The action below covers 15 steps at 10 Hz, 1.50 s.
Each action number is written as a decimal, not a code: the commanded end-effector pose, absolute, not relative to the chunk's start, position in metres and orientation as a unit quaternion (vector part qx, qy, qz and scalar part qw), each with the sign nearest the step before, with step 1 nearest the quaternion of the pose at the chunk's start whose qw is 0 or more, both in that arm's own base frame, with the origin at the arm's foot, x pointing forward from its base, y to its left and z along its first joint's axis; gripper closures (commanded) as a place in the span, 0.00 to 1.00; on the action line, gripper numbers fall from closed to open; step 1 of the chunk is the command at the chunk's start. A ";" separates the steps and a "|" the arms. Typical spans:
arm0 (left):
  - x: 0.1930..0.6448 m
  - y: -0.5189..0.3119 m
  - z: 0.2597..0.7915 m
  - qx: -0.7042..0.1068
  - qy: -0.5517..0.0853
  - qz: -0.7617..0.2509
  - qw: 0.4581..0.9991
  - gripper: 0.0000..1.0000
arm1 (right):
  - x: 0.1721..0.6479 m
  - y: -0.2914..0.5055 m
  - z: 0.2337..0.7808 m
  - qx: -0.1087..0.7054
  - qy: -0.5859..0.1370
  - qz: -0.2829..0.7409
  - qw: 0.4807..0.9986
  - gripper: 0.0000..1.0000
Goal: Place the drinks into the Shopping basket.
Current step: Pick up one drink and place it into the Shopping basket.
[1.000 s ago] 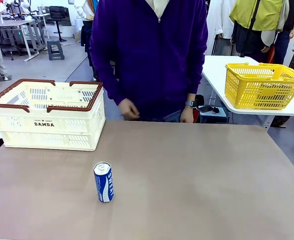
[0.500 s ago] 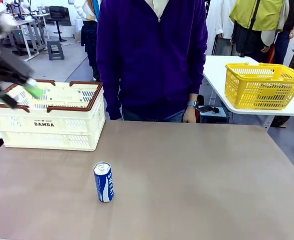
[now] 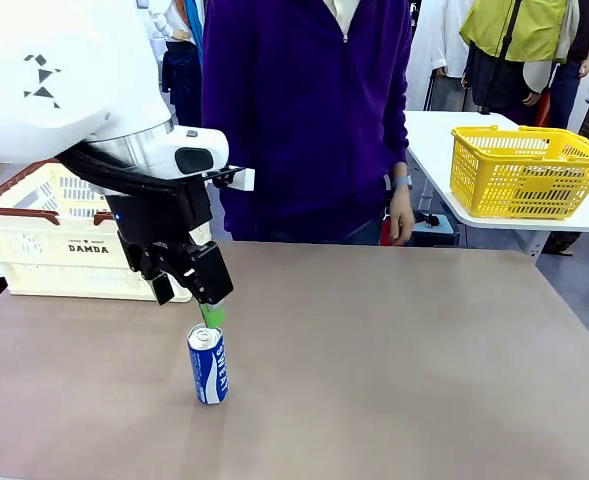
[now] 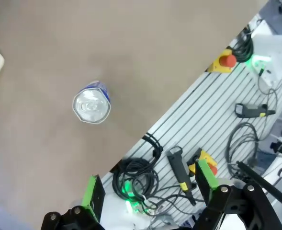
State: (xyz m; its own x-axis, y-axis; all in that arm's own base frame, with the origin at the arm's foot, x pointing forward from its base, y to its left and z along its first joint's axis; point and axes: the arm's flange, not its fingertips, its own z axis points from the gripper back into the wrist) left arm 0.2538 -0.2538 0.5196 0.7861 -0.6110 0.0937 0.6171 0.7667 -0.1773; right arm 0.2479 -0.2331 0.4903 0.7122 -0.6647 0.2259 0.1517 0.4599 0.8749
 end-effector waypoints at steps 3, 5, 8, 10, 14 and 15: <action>0.255 -0.229 0.540 -0.115 -0.031 -0.319 0.940 0.00 | 0.250 -0.235 0.490 0.461 -0.297 -0.240 0.801 0.00; 0.260 -0.240 0.512 -0.109 -0.009 -0.266 0.958 0.00 | 0.250 -0.235 0.490 0.461 -0.297 -0.240 0.801 0.00; 0.268 -0.242 0.465 -0.079 -0.042 -0.092 0.992 0.00 | 0.250 -0.235 0.490 0.461 -0.297 -0.240 0.801 0.00; 0.276 -0.248 0.441 -0.068 -0.066 -0.083 0.992 0.00 | 0.250 -0.235 0.490 0.461 -0.297 -0.240 0.801 0.00; 0.294 -0.269 0.398 -0.053 -0.039 -0.100 0.993 0.00 | 0.250 -0.235 0.490 0.461 -0.297 -0.240 0.801 0.00; 0.299 -0.271 0.391 -0.040 -0.032 -0.093 0.994 0.00 | 0.250 -0.235 0.490 0.461 -0.297 -0.240 0.801 0.00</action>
